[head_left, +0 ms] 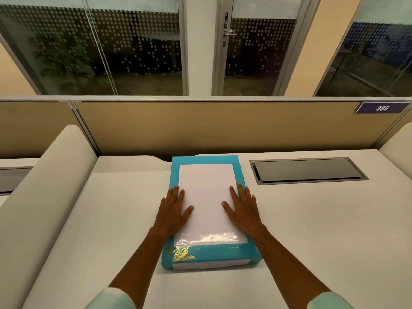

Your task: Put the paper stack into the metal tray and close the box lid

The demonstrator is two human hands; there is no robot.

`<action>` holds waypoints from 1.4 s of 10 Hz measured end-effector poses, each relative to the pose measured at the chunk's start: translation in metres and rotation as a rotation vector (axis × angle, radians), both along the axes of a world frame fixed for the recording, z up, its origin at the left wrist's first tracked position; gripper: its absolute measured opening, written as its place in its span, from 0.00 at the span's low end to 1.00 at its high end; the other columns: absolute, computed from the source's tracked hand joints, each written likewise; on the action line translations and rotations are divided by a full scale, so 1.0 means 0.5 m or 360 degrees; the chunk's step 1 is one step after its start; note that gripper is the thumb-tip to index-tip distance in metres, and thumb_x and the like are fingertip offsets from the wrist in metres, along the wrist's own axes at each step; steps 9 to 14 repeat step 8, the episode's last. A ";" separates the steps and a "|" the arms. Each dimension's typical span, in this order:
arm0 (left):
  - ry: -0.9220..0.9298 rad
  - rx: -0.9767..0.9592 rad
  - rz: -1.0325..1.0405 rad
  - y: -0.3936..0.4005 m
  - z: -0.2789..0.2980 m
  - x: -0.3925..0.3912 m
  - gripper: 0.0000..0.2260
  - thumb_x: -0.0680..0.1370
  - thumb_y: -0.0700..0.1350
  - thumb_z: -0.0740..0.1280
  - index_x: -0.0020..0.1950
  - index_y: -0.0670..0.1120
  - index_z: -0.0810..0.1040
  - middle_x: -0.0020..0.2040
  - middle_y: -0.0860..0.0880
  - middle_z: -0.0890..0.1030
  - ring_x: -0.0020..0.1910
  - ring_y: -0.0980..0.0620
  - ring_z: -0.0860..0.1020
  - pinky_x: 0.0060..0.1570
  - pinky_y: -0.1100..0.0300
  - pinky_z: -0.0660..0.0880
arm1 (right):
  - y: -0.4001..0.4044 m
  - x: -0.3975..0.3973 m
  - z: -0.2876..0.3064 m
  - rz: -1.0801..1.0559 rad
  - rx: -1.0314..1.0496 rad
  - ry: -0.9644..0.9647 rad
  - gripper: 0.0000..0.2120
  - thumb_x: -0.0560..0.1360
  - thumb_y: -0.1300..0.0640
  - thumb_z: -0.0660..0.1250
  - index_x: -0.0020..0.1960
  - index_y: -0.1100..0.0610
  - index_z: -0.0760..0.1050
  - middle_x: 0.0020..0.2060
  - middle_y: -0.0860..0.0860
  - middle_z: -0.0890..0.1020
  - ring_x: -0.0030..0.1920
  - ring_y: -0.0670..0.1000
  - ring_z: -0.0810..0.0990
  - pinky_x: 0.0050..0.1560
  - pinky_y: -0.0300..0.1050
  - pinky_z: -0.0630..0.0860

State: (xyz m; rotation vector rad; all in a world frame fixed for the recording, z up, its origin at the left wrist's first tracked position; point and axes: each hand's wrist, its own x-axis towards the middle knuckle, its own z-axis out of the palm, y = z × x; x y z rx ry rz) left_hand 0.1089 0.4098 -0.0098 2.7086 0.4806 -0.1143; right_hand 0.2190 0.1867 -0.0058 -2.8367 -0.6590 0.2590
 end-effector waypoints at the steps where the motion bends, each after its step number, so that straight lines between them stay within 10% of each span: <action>1: -0.0065 -0.0031 0.0015 0.001 -0.009 -0.002 0.33 0.80 0.61 0.54 0.79 0.47 0.48 0.81 0.47 0.44 0.80 0.46 0.45 0.77 0.47 0.49 | 0.005 0.000 -0.009 -0.0028 0.0013 -0.0053 0.34 0.77 0.34 0.48 0.78 0.47 0.45 0.79 0.50 0.45 0.79 0.55 0.45 0.77 0.57 0.48; 5: 0.0092 0.0274 0.0011 -0.014 0.000 -0.005 0.34 0.78 0.66 0.44 0.79 0.49 0.45 0.81 0.47 0.43 0.80 0.46 0.45 0.77 0.42 0.49 | 0.005 -0.004 -0.006 -0.0008 -0.0133 -0.0096 0.37 0.74 0.30 0.40 0.78 0.46 0.44 0.79 0.51 0.44 0.79 0.56 0.44 0.77 0.61 0.46; 6: 0.0068 0.0331 0.0004 -0.021 0.017 -0.009 0.47 0.66 0.71 0.25 0.79 0.48 0.43 0.81 0.46 0.42 0.80 0.44 0.43 0.76 0.42 0.47 | -0.006 -0.013 0.006 0.0022 -0.0142 -0.0165 0.46 0.64 0.26 0.26 0.78 0.46 0.41 0.79 0.51 0.42 0.79 0.57 0.42 0.76 0.61 0.44; 14: -0.0159 0.0250 0.0067 -0.069 0.055 -0.006 0.44 0.69 0.73 0.31 0.79 0.49 0.42 0.81 0.48 0.41 0.80 0.45 0.43 0.76 0.44 0.44 | -0.022 -0.026 0.048 -0.0093 0.0001 -0.0276 0.45 0.66 0.26 0.29 0.78 0.46 0.41 0.79 0.50 0.43 0.79 0.57 0.43 0.76 0.62 0.42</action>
